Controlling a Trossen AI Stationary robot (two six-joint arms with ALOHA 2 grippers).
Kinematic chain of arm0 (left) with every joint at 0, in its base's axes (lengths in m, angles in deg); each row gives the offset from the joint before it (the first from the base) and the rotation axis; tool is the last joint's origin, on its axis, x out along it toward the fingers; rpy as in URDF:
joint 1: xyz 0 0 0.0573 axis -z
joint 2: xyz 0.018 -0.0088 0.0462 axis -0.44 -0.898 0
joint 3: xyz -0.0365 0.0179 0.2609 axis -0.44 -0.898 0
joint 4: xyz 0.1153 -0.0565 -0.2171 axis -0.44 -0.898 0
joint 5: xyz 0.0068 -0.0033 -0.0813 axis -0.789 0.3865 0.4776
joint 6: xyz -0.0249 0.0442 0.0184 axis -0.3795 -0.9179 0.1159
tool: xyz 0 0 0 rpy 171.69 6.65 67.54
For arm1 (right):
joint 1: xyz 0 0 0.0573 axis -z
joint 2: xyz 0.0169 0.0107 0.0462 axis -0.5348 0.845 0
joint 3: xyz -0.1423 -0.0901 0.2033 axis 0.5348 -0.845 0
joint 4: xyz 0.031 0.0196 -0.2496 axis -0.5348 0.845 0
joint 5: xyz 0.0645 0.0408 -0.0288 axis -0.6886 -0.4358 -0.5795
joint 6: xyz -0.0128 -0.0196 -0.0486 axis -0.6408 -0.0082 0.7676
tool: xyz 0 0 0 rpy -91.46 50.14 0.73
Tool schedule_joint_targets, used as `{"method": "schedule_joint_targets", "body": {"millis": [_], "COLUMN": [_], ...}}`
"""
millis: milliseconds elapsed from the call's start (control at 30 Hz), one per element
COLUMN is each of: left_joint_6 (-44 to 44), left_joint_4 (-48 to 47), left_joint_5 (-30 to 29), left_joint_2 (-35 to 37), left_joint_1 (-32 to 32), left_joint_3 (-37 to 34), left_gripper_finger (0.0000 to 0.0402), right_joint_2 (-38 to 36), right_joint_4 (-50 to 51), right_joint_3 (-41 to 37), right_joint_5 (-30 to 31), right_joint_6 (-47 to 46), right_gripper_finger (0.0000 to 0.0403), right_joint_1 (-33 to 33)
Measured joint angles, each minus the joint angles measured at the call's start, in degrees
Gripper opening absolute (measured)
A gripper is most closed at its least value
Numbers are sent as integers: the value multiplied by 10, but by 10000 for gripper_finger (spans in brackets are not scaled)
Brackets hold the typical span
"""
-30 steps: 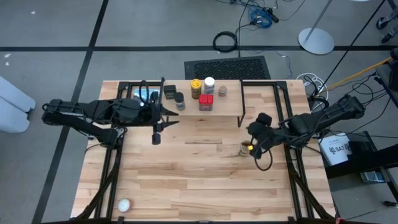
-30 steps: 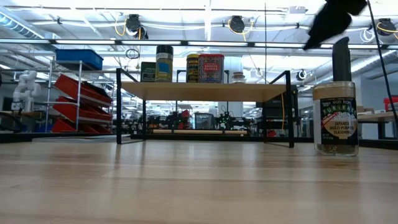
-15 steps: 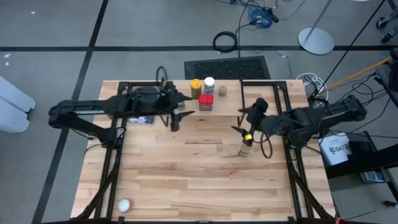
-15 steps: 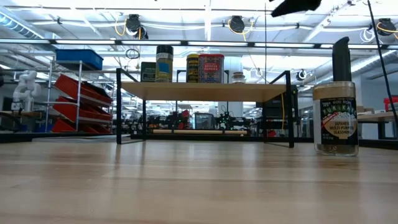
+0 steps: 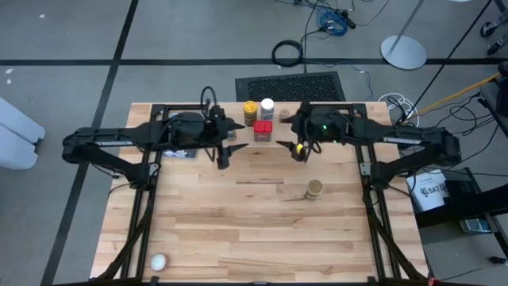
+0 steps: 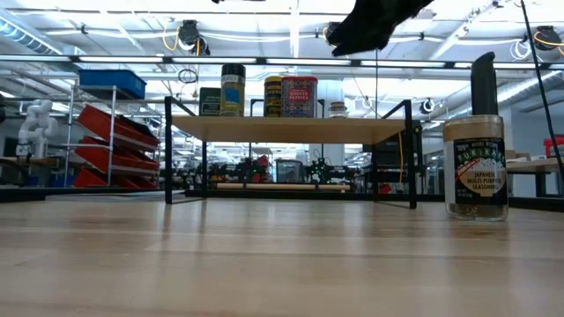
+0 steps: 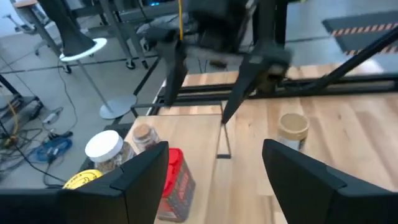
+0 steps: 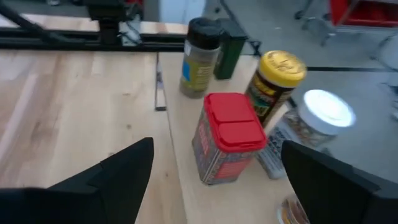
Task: Shelf spices
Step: Remove the red seasoning can from the shelf
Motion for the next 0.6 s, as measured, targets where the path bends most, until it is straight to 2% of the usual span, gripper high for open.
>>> {"method": "schedule_joint_targets", "body": {"millis": [133, 600], "left_joint_6": [6, 7], "left_joint_4": [-18, -61], "left_joint_5": [0, 0], "left_joint_2": [16, 19], "left_joint_1": [18, 34], "left_joint_3": [0, 0], "left_gripper_finger": [270, 270], "right_joint_2": [33, 98], "right_joint_4": [-23, -83], "right_joint_3": [0, 0], "right_joint_5": [-60, -60], "right_joint_6": [26, 53], "right_gripper_finger": [341, 341], "right_joint_1": [32, 62]}}
